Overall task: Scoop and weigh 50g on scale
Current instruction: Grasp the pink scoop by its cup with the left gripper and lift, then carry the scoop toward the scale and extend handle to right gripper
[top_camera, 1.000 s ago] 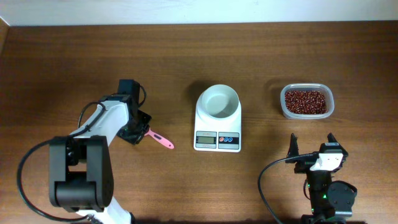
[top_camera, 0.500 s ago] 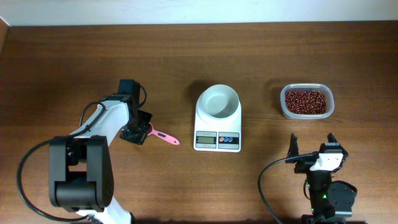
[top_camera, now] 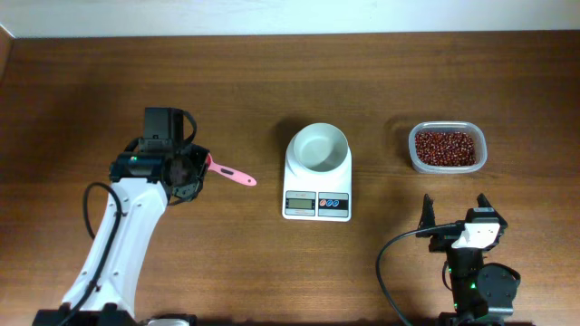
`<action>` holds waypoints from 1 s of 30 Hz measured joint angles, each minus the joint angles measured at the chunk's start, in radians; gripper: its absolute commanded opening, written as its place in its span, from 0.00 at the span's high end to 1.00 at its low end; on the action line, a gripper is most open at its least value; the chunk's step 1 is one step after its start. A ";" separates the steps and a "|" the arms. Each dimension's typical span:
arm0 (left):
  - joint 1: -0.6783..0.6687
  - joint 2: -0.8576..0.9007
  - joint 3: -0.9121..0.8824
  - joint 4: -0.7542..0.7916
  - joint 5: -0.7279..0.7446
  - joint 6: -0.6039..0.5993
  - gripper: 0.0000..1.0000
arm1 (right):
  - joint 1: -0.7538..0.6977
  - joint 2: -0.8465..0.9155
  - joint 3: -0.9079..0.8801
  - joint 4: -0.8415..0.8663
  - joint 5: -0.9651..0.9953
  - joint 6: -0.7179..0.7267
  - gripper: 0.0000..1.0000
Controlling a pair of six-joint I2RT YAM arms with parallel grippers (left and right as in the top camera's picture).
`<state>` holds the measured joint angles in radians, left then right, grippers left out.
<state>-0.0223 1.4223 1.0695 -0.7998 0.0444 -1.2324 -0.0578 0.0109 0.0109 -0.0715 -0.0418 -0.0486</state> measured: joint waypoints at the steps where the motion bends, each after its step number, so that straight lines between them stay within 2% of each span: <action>1: 0.000 -0.006 0.000 0.000 0.000 0.000 1.00 | 0.000 0.000 0.000 0.000 0.000 0.000 0.01; 6: 0.000 -0.008 0.000 -0.052 0.000 -0.018 1.00 | 0.000 0.000 0.000 0.000 0.000 0.000 0.01; 20: 0.000 -0.008 0.000 -0.056 0.016 -0.031 1.00 | 0.000 0.000 0.000 0.000 0.000 0.000 0.01; 30: 0.000 -0.008 0.000 -0.165 0.100 -0.130 1.00 | 0.000 0.000 0.000 0.000 0.000 0.000 0.01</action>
<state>-0.0227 1.4143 1.0695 -0.9649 0.1440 -1.3628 -0.0578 0.0109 0.0109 -0.0715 -0.0418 -0.0490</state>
